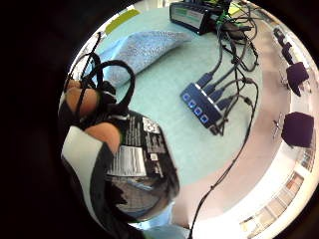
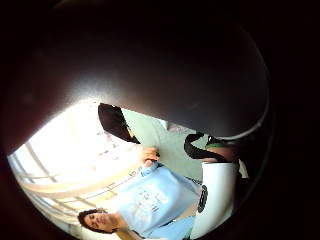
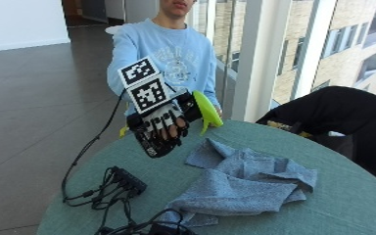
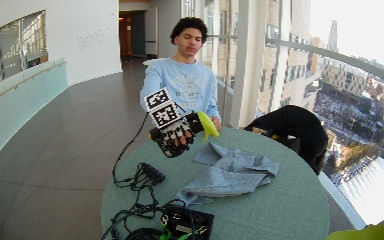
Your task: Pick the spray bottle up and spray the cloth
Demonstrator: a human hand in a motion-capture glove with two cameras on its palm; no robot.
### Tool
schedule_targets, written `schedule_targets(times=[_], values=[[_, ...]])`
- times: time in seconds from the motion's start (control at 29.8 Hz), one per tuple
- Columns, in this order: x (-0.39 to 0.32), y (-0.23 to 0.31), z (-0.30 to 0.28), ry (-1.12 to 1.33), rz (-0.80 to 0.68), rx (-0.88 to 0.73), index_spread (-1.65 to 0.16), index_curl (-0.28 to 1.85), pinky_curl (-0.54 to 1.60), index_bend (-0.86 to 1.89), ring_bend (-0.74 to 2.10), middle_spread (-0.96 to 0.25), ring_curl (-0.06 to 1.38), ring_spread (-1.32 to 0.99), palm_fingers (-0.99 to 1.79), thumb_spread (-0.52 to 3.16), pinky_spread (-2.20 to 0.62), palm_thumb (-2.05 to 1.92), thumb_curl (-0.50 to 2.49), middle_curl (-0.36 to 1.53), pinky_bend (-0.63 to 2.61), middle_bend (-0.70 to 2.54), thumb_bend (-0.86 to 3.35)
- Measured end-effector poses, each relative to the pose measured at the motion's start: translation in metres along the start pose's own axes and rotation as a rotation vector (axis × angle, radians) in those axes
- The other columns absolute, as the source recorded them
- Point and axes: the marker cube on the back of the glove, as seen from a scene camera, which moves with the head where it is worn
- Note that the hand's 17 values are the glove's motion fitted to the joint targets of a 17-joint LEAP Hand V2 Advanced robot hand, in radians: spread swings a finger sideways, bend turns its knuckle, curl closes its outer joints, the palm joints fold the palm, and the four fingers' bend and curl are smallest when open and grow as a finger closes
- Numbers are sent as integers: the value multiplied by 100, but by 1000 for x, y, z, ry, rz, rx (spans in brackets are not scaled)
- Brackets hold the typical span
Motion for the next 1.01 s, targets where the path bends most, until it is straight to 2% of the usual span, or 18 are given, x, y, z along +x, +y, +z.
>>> schedule_targets(times=[1.01], values=[[-6,-3,5,24,0,-28,-28,28,37,11,47,-11,37,-7,108,84,8,98,59,44,33,21,-2]])
